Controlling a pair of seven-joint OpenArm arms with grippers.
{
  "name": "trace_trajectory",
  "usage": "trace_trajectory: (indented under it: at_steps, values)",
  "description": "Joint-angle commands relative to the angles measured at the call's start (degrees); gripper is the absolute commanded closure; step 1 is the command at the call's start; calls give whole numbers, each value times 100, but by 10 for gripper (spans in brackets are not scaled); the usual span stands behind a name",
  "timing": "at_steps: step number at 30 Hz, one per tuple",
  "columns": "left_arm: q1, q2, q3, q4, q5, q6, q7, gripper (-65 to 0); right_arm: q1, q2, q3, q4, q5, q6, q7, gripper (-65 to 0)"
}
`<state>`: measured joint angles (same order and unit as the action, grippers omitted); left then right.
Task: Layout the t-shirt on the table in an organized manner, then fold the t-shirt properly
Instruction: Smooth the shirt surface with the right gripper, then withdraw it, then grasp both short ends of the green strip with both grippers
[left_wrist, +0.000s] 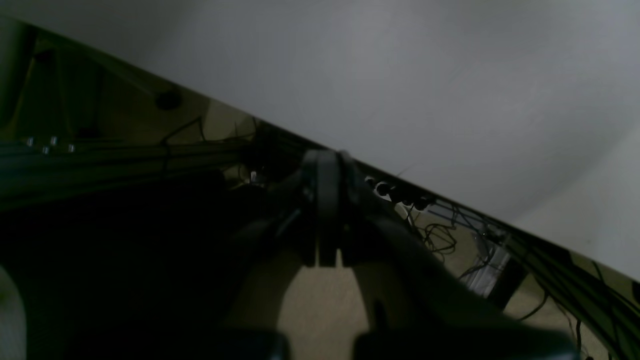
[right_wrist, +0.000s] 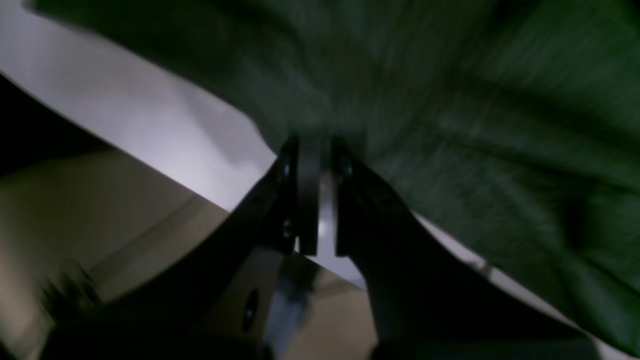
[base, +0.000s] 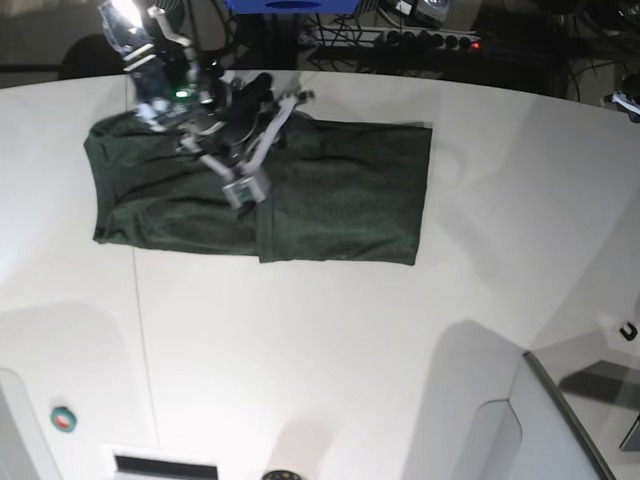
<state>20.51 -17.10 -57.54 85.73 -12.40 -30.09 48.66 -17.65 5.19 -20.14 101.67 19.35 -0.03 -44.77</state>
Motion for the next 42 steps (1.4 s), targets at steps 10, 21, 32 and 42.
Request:
trace_trajectory:
  at_steps: [10,21,32,42]
  values:
    - [-51,159,105,143,-12,-565,-80,0,152,48,4243,422,1049,1652,-265,-591]
    - [-359,422,642,372,32,-574,-80,0,1541,1296,6256,-3622,1559,4003,-1048,-630]
    - [-781,616,2127,565,32,-574,-80,-165,1681,1323,5737,-4290,1559,4003,-907,-630]
    - [-1546,765,3103,-718,40,-565,-660,-176,1646,1041,5236,-4501,1577,4003,-749,-630]
